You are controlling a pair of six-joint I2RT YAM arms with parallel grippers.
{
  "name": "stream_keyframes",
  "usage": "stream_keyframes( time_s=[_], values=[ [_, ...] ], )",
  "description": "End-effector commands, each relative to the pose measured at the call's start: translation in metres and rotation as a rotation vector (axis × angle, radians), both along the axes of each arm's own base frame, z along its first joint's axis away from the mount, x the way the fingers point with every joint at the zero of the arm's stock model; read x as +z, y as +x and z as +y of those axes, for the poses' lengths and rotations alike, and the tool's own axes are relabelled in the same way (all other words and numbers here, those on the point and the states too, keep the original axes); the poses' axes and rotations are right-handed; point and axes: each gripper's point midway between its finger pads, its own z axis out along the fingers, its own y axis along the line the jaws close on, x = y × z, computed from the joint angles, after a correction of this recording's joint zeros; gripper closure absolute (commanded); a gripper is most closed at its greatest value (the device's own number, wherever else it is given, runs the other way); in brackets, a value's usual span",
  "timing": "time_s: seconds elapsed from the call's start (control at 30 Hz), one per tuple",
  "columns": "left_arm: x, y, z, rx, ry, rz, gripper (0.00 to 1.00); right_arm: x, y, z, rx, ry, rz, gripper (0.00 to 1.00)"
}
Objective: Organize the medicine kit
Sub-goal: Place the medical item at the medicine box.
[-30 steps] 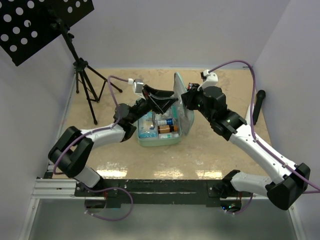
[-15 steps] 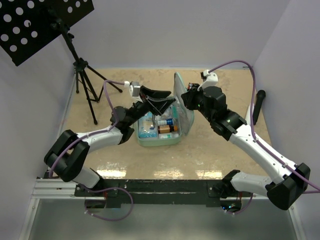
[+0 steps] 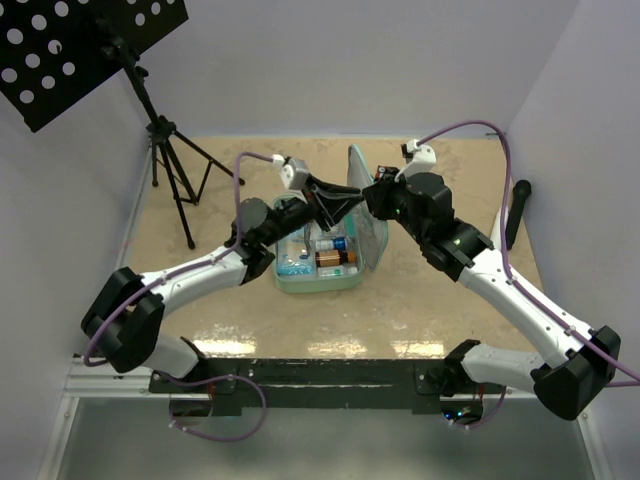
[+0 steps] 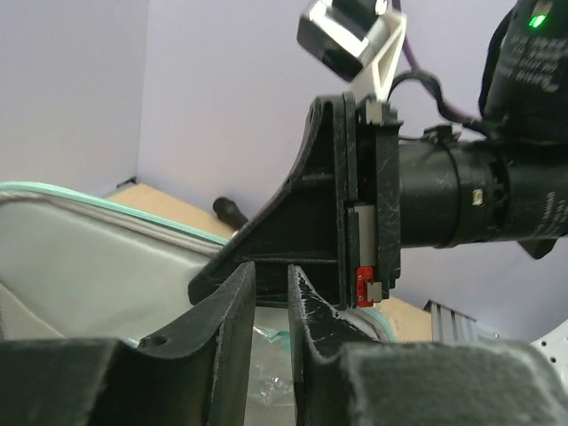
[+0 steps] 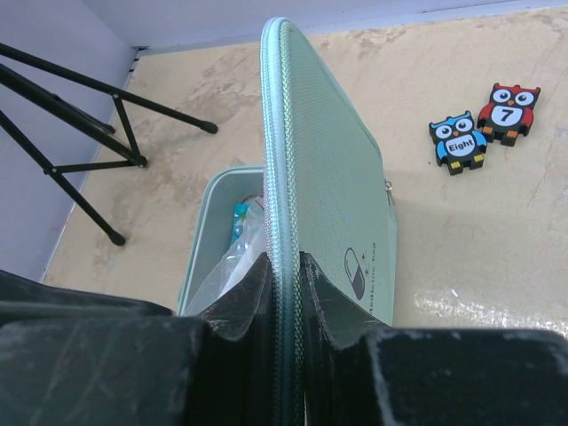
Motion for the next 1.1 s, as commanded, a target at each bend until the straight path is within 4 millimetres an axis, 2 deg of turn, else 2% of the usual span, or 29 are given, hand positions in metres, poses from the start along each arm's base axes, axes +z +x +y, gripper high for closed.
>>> stream_keyframes(
  time_s=[0.0,0.27,0.43,0.6,0.7,0.8,0.93,1.07],
  values=[
    [-0.018,0.008,-0.015,0.007,0.108,0.002,0.76,0.000,-0.007,0.003,0.025,0.000,0.036,1.00],
    [-0.047,0.024,-0.022,0.042,0.192,0.067,0.86,-0.001,-0.007,0.003,0.022,-0.003,0.038,1.00],
    [-0.058,0.040,-0.025,0.095,0.224,0.100,0.85,-0.004,-0.007,0.003,0.022,-0.005,0.041,1.00],
    [-0.071,0.067,-0.025,0.203,0.333,0.163,0.83,-0.005,-0.007,0.002,0.018,-0.007,0.045,1.00],
    [-0.059,0.081,-0.010,0.310,0.348,0.161,0.79,-0.003,-0.007,0.002,0.018,-0.005,0.041,1.00],
    [-0.033,0.078,0.009,0.365,0.290,0.120,0.75,-0.003,-0.007,0.002,0.021,-0.007,0.040,1.00],
    [0.000,0.061,0.024,0.363,0.181,0.073,0.68,-0.002,-0.007,0.002,0.019,-0.006,0.039,1.00],
    [0.022,0.033,0.015,0.224,0.115,0.047,0.69,-0.002,-0.007,0.001,0.017,-0.004,0.038,1.00]
  ],
)
